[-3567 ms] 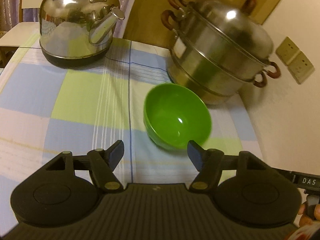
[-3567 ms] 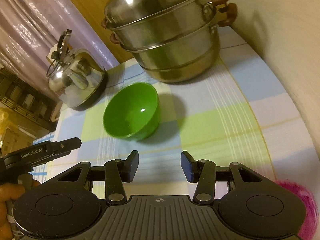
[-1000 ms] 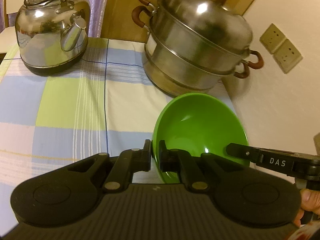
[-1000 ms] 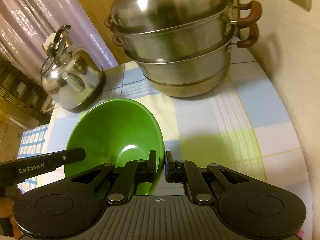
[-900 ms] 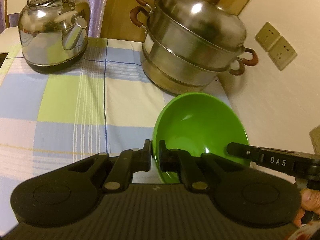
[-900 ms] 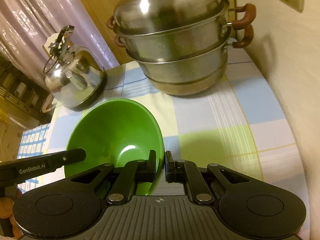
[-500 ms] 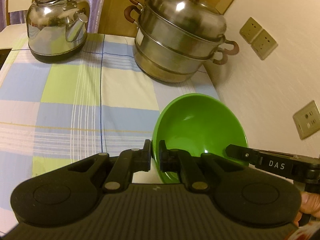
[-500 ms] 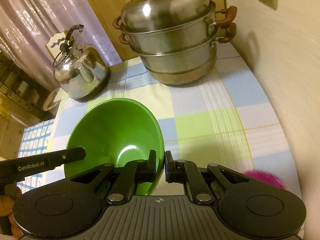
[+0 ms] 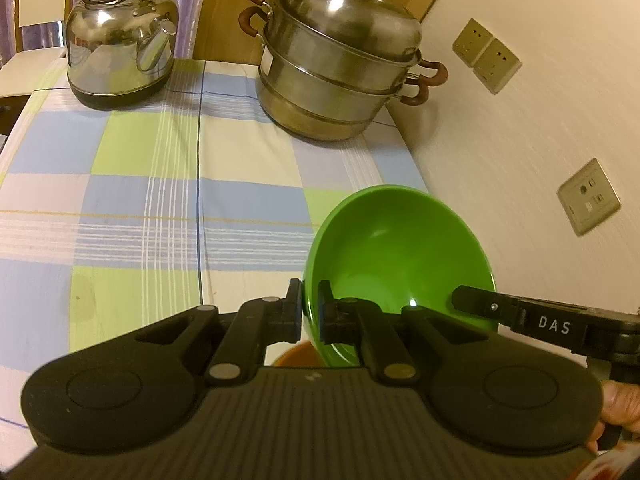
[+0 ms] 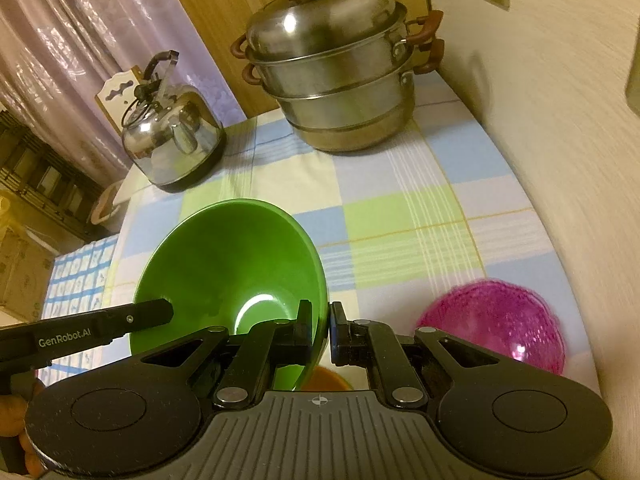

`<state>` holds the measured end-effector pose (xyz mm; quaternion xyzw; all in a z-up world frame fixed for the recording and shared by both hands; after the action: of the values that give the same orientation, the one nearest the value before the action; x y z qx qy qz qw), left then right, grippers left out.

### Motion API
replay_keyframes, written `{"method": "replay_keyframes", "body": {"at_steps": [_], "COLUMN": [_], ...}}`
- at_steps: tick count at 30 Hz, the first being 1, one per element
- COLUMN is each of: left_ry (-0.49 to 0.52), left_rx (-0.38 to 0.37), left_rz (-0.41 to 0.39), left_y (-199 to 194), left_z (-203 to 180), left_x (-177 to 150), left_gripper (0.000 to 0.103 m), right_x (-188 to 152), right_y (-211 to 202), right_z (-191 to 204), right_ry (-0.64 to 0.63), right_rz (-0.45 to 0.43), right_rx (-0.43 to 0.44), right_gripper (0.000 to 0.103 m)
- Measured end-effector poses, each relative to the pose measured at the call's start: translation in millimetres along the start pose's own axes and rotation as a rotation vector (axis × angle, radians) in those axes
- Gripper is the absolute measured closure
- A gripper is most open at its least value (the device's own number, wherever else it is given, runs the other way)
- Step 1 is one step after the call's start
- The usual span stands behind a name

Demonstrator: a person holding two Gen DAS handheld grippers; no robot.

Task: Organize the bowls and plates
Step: 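Lift the green bowl with both grippers and carry it toward the orange bowl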

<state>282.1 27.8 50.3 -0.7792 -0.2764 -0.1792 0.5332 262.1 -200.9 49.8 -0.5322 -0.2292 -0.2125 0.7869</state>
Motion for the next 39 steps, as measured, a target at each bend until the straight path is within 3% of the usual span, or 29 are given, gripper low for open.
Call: {"method": "replay_keyframes", "body": {"at_steps": [21,39], "left_ry": [0.020,-0.009], "left_rx": [-0.005,-0.015], "left_rz": [-0.008,0.011], "left_y": [-42,-66], "left_z": [-14,-18], "left_x": [-52,-132], "left_gripper": [0.097,0.097], "right_x": [-52,-125], "right_y": [-48,-82], "right_z": [0,-10], "right_ry": [0.017,0.035], "right_rz": [-0.023,-0.029], "right_rx": [0.008,0.004], "right_gripper": [0.095,0.095]}}
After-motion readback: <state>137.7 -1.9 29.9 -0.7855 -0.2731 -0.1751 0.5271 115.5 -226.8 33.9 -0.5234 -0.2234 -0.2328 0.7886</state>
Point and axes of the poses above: each gripper's, at about its wrist camera, not at the fingertips, and y roughly the way its jaws point, z to its left, x to its top, the point moved 1 cm from there along y, roughly the way its jaws point, and after that the axes turned 5 degrees about -z, right-handed, at the moved point
